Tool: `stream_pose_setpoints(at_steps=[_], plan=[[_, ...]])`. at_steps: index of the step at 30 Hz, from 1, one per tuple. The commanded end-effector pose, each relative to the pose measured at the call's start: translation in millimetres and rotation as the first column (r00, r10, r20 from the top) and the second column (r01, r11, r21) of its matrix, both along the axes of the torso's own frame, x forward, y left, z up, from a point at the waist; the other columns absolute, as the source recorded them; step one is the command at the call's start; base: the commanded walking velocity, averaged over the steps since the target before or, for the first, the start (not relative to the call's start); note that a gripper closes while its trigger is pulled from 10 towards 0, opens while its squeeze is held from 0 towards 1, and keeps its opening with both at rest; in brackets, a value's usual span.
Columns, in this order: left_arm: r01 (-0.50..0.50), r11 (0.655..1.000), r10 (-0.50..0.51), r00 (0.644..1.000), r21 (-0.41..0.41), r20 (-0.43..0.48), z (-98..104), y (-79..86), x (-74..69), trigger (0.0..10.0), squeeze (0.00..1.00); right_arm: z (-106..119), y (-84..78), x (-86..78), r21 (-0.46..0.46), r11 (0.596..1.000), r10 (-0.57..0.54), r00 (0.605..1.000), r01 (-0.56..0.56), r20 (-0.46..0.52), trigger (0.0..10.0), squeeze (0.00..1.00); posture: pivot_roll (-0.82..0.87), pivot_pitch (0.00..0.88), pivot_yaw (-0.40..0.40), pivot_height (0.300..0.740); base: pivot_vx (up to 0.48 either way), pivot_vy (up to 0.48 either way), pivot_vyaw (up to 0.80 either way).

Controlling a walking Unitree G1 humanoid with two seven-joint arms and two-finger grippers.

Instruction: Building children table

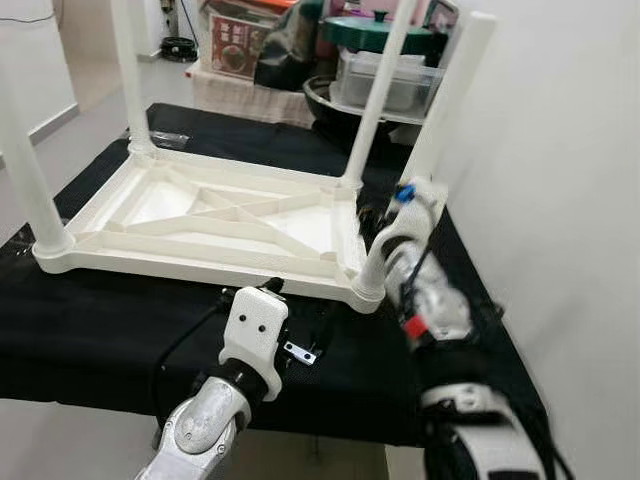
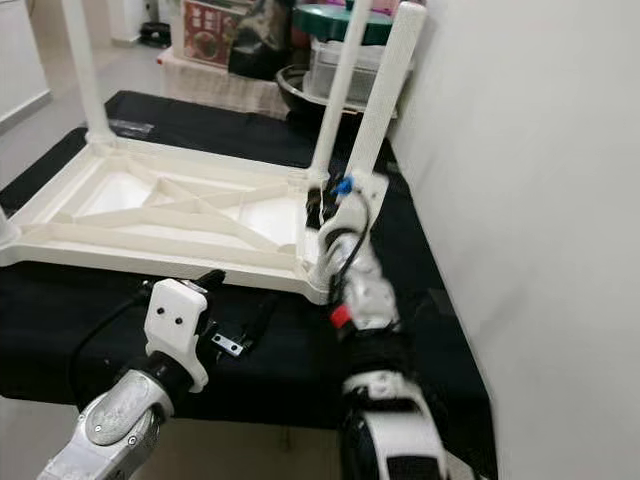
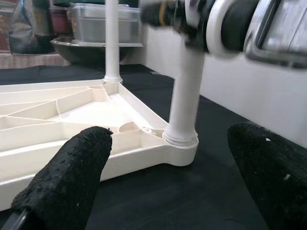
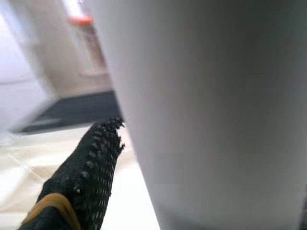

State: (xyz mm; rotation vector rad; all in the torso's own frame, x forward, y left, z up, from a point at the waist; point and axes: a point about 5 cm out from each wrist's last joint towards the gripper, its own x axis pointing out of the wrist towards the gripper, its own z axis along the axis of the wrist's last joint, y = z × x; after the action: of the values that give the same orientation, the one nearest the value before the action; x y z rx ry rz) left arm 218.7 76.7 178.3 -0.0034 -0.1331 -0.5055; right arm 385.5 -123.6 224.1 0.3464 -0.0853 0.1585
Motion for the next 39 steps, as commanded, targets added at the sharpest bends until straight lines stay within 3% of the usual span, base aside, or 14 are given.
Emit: stream_pose_setpoints(at_steps=[1, 4, 9, 16, 17, 18, 19, 20, 21, 23, 25, 30, 34, 39], plan=[[0.011, 1.000, -0.010, 1.000, -0.014, 0.006, 1.5, -3.1, 0.8, 10.0, 0.00, -1.7, 7.3, 0.4, 0.027, 0.988, 0.152, 0.988, -0.152, 0.005, 10.0, 0.00, 0.13, 0.010, -0.177, 0.740, 0.000, 0.000, 0.00], [0.012, 1.000, -0.011, 1.000, -0.013, 0.007, 1.6, -3.4, 1.0, 10.0, 0.00, -0.3, 10.2, -2.7, 0.012, 0.949, 0.315, 0.949, -0.315, 0.014, 10.0, 0.00, 0.13, 0.009, -0.178, 0.740, 0.000, 0.000, 0.00], [0.015, 1.000, -0.014, 1.000, -0.019, 0.015, 3.6, -4.7, 0.9, 10.0, 0.00, 2.0, 20.4, -44.2, -0.197, 0.499, 0.864, 0.503, -0.844, 0.034, 10.0, 0.00, 0.13, 0.009, -0.188, 0.740, 0.000, 0.000, 0.00], [0.047, 0.999, -0.046, 0.999, -0.021, 0.024, 5.9, -7.3, -1.7, 10.0, 0.00, -6.4, 36.2, -47.2, -0.209, 0.323, 0.945, 0.327, -0.923, 0.017, 10.0, 0.00, 0.14, 0.012, -0.191, 0.740, 0.000, 0.000, 0.00], [0.056, 0.998, -0.056, 0.998, -0.025, 0.022, 6.1, -8.0, -2.9, 10.0, 0.00, -8.9, 41.5, -44.2, -0.227, 0.319, 0.946, 0.325, -0.920, 0.015, 4.5, 0.00, 0.14, 0.012, -0.190, 0.740, 0.000, 0.000, 0.00], [0.061, 0.998, -0.060, 0.998, -0.027, 0.020, 6.2, -8.5, -3.6, 10.0, 0.00, -10.6, 45.2, -42.4, -0.239, 0.318, 0.946, 0.325, -0.917, 0.012, 4.5, 0.00, 0.14, 0.012, -0.190, 0.740, 0.000, 0.000, 0.00], [0.061, 0.998, -0.060, 0.998, -0.027, 0.020, 6.2, -8.5, -3.6, 10.0, 0.00, -10.6, 45.2, -42.4, -0.239, 0.318, 0.946, 0.325, -0.917, 0.012, 4.5, 0.00, 0.14, 0.012, -0.190, 0.740, 0.000, 0.000, 0.00], [0.058, 0.998, -0.058, 0.998, -0.027, 0.019, 6.3, -8.5, -4.0, 10.0, 0.00, -14.1, 49.0, -38.1, -0.241, 0.348, 0.933, 0.361, -0.906, -0.010, 0.0, 0.00, 0.15, 0.014, -0.191, 0.740, 0.000, 0.000, 0.00], [0.058, 0.998, -0.058, 0.998, -0.027, 0.019, 6.3, -8.5, -4.0, 10.0, 0.00, -14.1, 49.0, -38.1, -0.241, 0.348, 0.933, 0.361, -0.906, -0.010, 0.0, 0.00, 0.15, 0.014, -0.191, 0.740, 0.000, 0.000, 0.00], [0.045, 0.999, -0.045, 0.999, -0.020, 0.011, 3.8, -7.5, -3.6, 10.0, 0.00, -21.2, 54.0, -20.7, -0.246, 0.552, 0.815, 0.578, -0.796, -0.043, 0.0, 0.00, 0.15, 0.017, -0.188, 0.740, 0.000, 0.000, 0.00], [0.045, 0.999, -0.045, 0.999, -0.020, 0.011, 3.8, -7.5, -3.6, 10.0, 0.00, -21.2, 54.0, -20.7, -0.246, 0.552, 0.815, 0.578, -0.796, -0.043, 0.0, 0.00, 0.15, 0.017, -0.188, 0.740, 0.000, 0.000, 0.00], [0.035, 0.999, -0.035, 0.999, -0.013, 0.006, 1.5, -5.9, -2.2, 10.0, 0.00, -15.5, 28.3, 3.3, -0.210, 0.869, 0.445, 0.893, -0.447, -0.059, 0.0, 0.00, 0.14, 0.018, -0.184, 0.740, 0.000, 0.000, 0.00], [0.035, 0.999, -0.035, 0.999, -0.014, 0.005, 1.2, -5.3, -1.8, 10.0, 0.00, -24.0, 3.4, 9.1, -0.178, 0.976, 0.102, 0.984, -0.128, -0.149, 0.0, 0.00, 0.12, 0.017, -0.177, 0.740, 0.000, 0.000, 0.00], [0.042, 0.999, -0.042, 0.999, -0.015, 0.004, 1.2, -6.7, -2.2, 10.0, 0.00, -42.0, -23.8, -5.7, -0.173, 0.936, -0.344, 0.901, 0.307, -0.263, 0.0, 0.00, 0.13, 0.017, -0.179, 0.740, 0.000, 0.000, 0.00]])
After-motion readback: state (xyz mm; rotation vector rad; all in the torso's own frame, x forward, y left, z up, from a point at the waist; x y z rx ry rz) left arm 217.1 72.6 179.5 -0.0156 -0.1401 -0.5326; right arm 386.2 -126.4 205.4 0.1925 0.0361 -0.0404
